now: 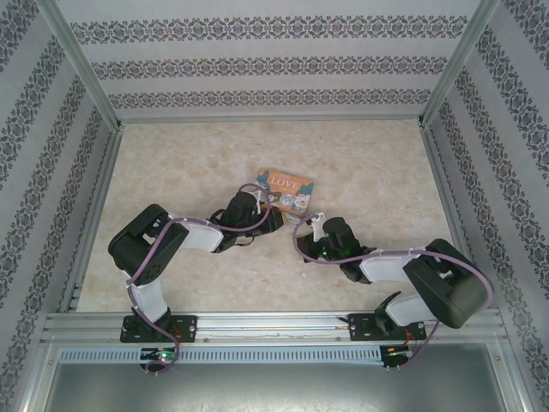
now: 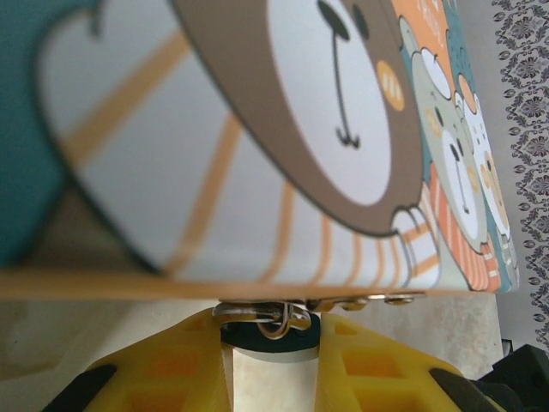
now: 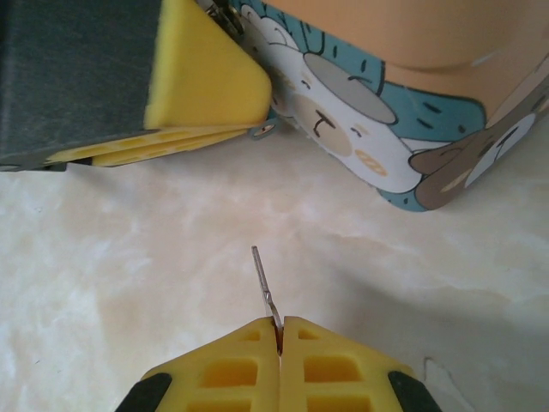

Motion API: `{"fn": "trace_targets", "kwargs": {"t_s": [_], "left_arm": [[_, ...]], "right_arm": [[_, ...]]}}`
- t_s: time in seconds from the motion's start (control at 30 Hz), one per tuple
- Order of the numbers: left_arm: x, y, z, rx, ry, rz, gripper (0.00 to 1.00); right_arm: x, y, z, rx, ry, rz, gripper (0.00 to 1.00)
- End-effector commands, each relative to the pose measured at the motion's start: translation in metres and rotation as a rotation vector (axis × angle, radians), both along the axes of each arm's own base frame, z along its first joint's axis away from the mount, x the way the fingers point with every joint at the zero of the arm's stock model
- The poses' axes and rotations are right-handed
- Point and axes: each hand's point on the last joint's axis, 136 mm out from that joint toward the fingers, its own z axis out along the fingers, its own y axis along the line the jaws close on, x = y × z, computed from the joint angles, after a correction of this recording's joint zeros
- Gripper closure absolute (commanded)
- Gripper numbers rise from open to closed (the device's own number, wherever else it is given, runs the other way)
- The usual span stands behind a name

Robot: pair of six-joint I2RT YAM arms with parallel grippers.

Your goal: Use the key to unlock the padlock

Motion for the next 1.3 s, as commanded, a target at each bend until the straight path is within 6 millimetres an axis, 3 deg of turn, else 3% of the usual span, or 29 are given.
{"fn": "trace_targets", "kwargs": {"t_s": [0.0,0.43,0.5,0.8,1.27], "left_arm": [[0.006,-0.008,0.028,-0.052,-0.038,-0.008,0.77],[0.008,-0.007,0.025,-0.053,-0.037,0.005,0.77],[0.008,-0.007,0.026,-0.054,-0.037,0.005,0.77],[0.008,-0.008,0.027,-0.056,-0.039,0.004,0.77],[0.008,-0.008,0.027,-0.059,-0.04,0.005,0.77]], "right_arm": [[0.014,0.002,0.009,-0.012,-0.102,-0.019,1.0],[0.02,0.014,0.005,-0.041,-0.122,0.015,1.0],[0.028,0.021,0.015,-0.022,-0.145,0.018,1.0],[0.033,0.027,0.02,-0.01,-0.157,0.025,1.0],[0.033,0.024,0.002,-0.076,-0.132,0.023,1.0]]}}
